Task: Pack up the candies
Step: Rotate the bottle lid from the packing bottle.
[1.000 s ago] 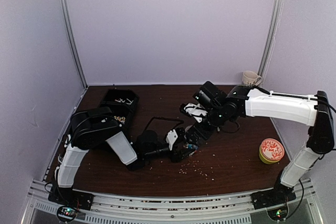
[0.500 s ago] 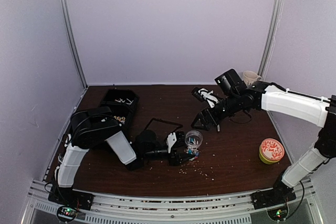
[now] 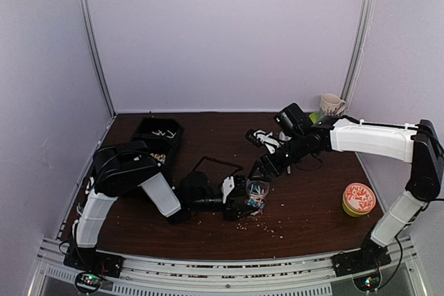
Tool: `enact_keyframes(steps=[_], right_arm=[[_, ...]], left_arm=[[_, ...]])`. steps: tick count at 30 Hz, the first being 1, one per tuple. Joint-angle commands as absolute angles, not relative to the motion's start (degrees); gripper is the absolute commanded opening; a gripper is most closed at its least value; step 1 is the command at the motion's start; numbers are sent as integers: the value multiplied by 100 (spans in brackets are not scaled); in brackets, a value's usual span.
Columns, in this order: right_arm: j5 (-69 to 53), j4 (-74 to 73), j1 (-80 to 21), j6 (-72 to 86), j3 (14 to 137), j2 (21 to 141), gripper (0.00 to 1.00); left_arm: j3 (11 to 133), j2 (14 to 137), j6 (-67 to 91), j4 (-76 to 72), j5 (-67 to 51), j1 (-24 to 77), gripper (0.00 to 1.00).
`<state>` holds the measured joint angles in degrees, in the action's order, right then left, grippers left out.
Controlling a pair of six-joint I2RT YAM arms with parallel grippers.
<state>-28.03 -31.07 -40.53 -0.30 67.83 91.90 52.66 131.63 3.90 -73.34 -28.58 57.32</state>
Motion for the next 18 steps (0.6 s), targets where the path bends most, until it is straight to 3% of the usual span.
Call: enact_keyframes(steps=[1, 7, 18], right_arm=[[-2805, -3034, -4121, -140, 6584, 9220, 72], [-2954, -2933, -4127, -53, 6470, 9033, 70], [-3150, -2845, -4091, 227, 6204, 8703, 43]], left_arm=[[5334, 13289, 269, -7200, -2942, 5722, 59], [5317, 13272, 260, -7161, -2799, 5722, 59], [5266, 13263, 283, -7166, -2600, 5686, 59]])
